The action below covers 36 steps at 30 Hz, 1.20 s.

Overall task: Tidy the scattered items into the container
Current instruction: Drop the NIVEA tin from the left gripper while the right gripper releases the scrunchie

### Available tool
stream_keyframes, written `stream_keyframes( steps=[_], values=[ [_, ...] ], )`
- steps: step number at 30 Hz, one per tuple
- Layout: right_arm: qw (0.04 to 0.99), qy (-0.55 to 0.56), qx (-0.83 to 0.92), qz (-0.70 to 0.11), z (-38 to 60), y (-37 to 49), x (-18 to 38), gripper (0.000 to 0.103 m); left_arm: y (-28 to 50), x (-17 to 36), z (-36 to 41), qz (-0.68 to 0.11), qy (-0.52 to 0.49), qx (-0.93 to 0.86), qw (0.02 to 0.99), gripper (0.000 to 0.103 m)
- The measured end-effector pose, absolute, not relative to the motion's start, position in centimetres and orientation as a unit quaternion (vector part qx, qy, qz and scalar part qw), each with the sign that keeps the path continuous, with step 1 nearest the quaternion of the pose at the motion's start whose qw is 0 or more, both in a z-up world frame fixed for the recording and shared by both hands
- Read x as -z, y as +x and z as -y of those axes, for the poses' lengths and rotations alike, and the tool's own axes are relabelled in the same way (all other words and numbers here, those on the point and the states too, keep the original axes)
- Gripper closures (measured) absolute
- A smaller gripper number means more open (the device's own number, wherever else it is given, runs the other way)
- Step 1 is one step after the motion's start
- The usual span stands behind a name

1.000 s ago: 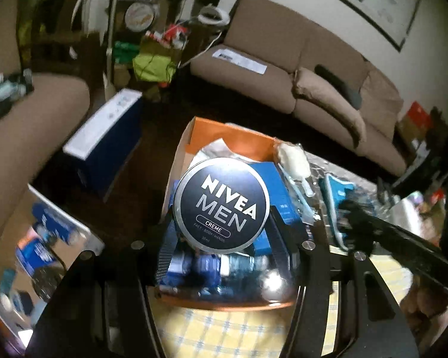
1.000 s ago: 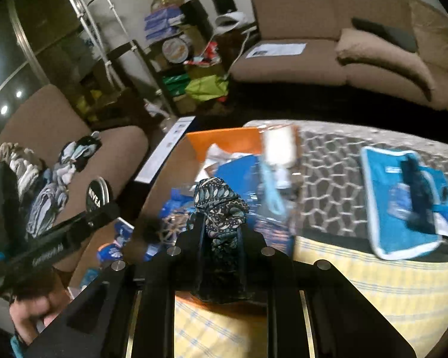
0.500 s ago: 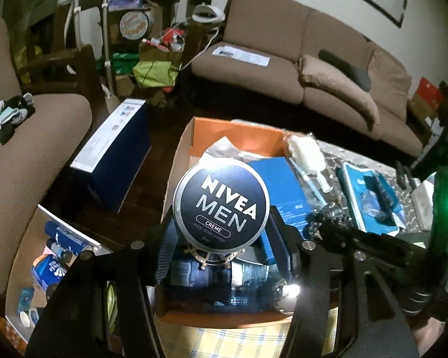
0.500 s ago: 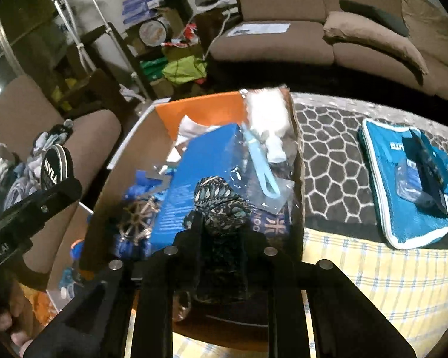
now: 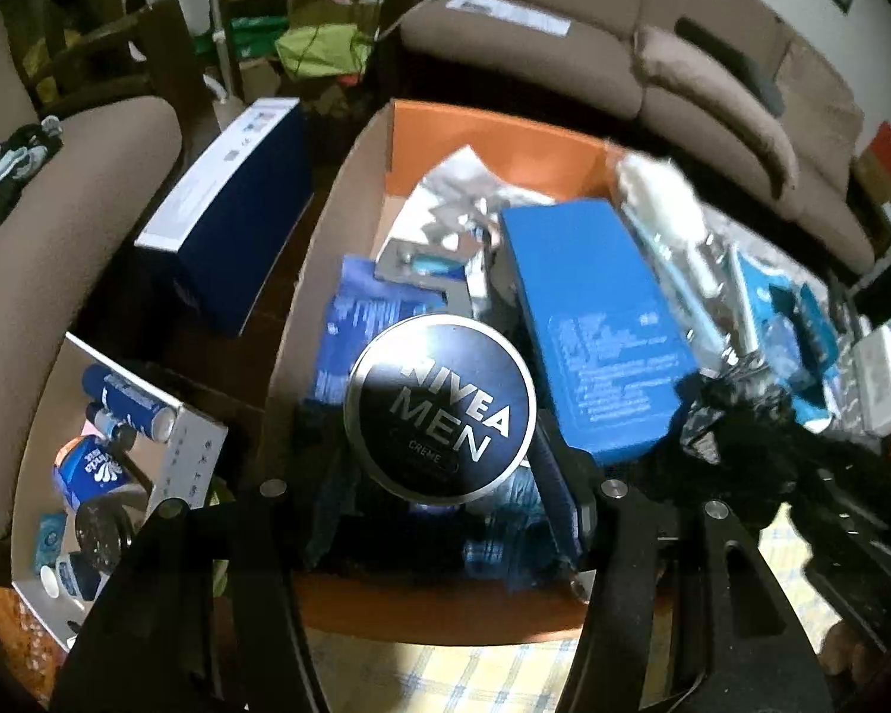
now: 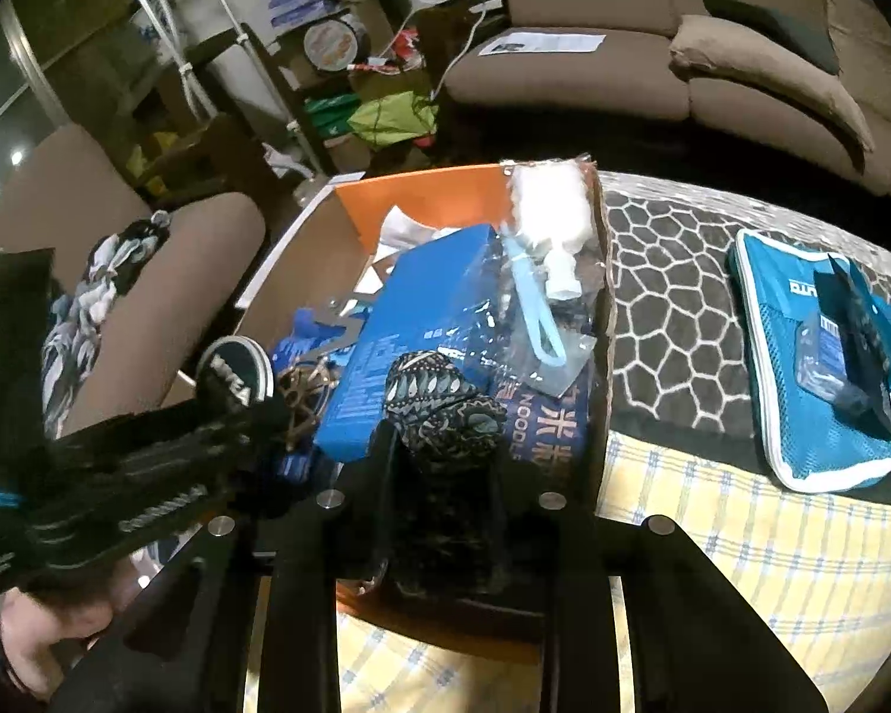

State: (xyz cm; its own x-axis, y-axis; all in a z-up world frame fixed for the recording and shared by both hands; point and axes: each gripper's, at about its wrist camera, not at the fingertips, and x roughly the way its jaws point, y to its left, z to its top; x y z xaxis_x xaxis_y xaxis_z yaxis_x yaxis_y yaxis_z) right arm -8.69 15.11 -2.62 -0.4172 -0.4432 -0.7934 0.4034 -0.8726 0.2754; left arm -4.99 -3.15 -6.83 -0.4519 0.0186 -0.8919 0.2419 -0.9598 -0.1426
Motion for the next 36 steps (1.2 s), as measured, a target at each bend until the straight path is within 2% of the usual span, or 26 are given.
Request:
stream_keyframes(
  steps=[7,10,12,14,15,17,20,22,23,24,30,36],
  values=[
    [0.253,0.493,0.833,-0.013,-14.8,-8.1,2.4,0.074,-5.2,7.6,3.1,-0.124,0.544,0.828,0.066,0.049],
    [0.247,0.489,0.836,-0.011,-14.9,-8.0,2.0,0.066,-5.4,8.2,2.8,-0.122,0.561,0.816,0.067,0.047],
    [0.244,0.489,0.838,-0.004,-15.2,-8.2,1.7,0.066,-5.3,8.1,2.7,-0.127,0.569,0.81,0.057,0.038],
    [0.243,0.485,0.84,0.003,-15.4,-8.3,1.1,0.066,-5.1,7.3,2.7,-0.139,0.559,0.815,0.052,0.035],
    [0.245,0.481,0.842,0.007,-15.4,-8.3,0.6,0.066,-5.0,7.0,2.8,-0.14,0.555,0.818,0.054,0.029],
    [0.248,0.474,0.845,0.008,-15.5,-8.2,-0.1,0.066,-4.8,6.4,3.0,-0.138,0.546,0.824,0.061,0.023],
    [0.25,0.462,0.851,0.006,-15.7,-8.1,-1.1,0.066,-4.6,5.8,3.8,-0.152,0.54,0.825,0.069,0.023],
    [0.247,0.462,0.852,0.007,-15.9,-8.2,-1.2,0.073,-4.6,5.6,4.5,-0.166,0.536,0.825,0.07,0.023],
    [0.246,0.462,0.852,0.008,-16.0,-8.2,-1.1,0.082,-4.6,5.4,4.7,-0.168,0.534,0.826,0.072,0.023],
    [0.247,0.464,0.85,0.011,-16.1,-8.3,-0.9,0.084,-4.6,5.3,4.8,-0.168,0.533,0.826,0.074,0.023],
    [0.242,0.483,0.841,0.006,-15.5,-8.5,1.1,0.084,-4.4,4.6,4.8,-0.167,0.526,0.831,0.071,0.023],
    [0.235,0.521,0.82,-0.003,-14.5,-8.7,5.3,0.085,-4.3,4.4,4.9,-0.165,0.522,0.834,0.075,0.023]
  ],
)
